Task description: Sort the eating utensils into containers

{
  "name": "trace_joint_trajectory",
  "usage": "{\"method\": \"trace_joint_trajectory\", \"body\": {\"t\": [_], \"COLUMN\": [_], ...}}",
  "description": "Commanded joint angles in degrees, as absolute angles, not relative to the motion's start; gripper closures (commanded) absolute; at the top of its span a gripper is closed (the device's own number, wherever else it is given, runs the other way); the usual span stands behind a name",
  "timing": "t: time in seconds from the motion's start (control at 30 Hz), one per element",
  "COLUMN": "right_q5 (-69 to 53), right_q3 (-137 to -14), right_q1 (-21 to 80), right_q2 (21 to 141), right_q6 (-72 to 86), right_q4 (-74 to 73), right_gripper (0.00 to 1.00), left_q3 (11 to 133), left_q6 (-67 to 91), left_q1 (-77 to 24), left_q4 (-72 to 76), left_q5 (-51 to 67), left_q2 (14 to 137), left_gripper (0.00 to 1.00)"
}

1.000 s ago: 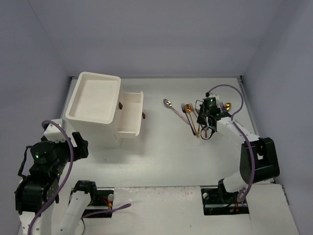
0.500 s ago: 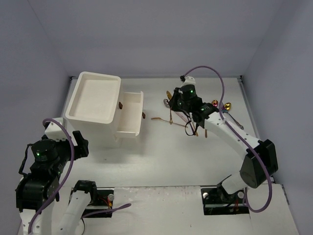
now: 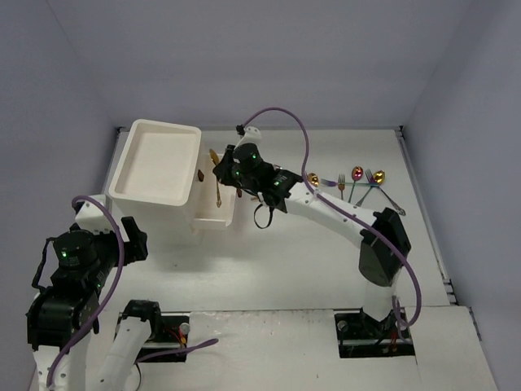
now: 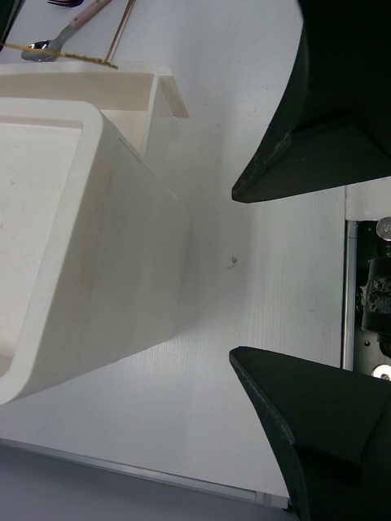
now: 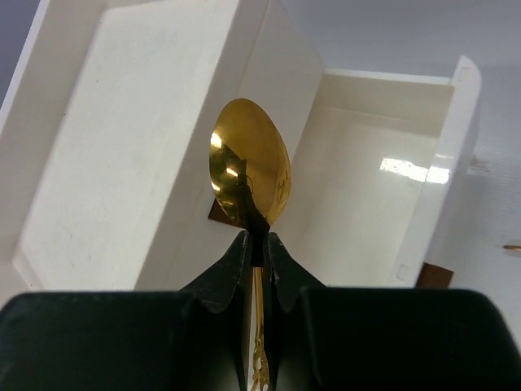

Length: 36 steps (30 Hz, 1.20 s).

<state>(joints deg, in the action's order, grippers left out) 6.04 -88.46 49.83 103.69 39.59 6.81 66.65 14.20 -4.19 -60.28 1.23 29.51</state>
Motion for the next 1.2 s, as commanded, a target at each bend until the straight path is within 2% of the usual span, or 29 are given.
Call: {"method": "trace_joint_trajectory", "body": {"t": [0.0,0.07,0.1,0.17,0.3,0.5,0.67,0.93,1.17], "right_q5": [10.9,11.1,11.1,11.1,10.6,5.5,1.9,-7.9,-7.4], "right_q3": [-92.9,-94.0,-94.5,-94.9,-93.1,-81.8,-73.0,-75.2,-80.7], "right_q1": [49.7,49.7,49.7,49.7,49.2,43.3,34.0,25.1,23.4], "right_q2": [109.2,110.5,111.0,110.9,107.1,96.2,90.8,101.6,112.6], "right_q6": [46.2,46.2,45.1,42.5,32.0,15.2,6.5,0.4,-2.5], "right_q4": [12.7,12.8,12.8,12.7,12.7,12.1,11.5,8.2,7.8], "right_gripper": [0.94,0.77,0.73,0.58,0.45,0.43,0.44,0.44,0.43], "left_q3": [68.4,68.5,68.5,68.4,68.4,68.4,68.5,68.4,68.4], "left_q6": [15.3,15.4,15.4,15.4,15.4,15.3,15.2,15.2,14.9], "left_q1": [-4.4,-4.4,-4.4,-4.4,-4.4,-4.4,-4.4,-4.4,-4.4], "left_q4": [-58.3,-58.3,-58.3,-58.4,-58.3,-58.3,-58.3,-58.3,-58.3], "left_q5": [0.5,0.5,0.5,0.5,0.5,0.6,0.7,0.7,1.3], "left_q2": [31.5,31.6,31.6,31.6,31.7,32.3,32.4,32.6,33.8], "left_gripper": [0.31,0.31,0.31,0.31,0.31,0.31,0.31,0.31,0.31]}}
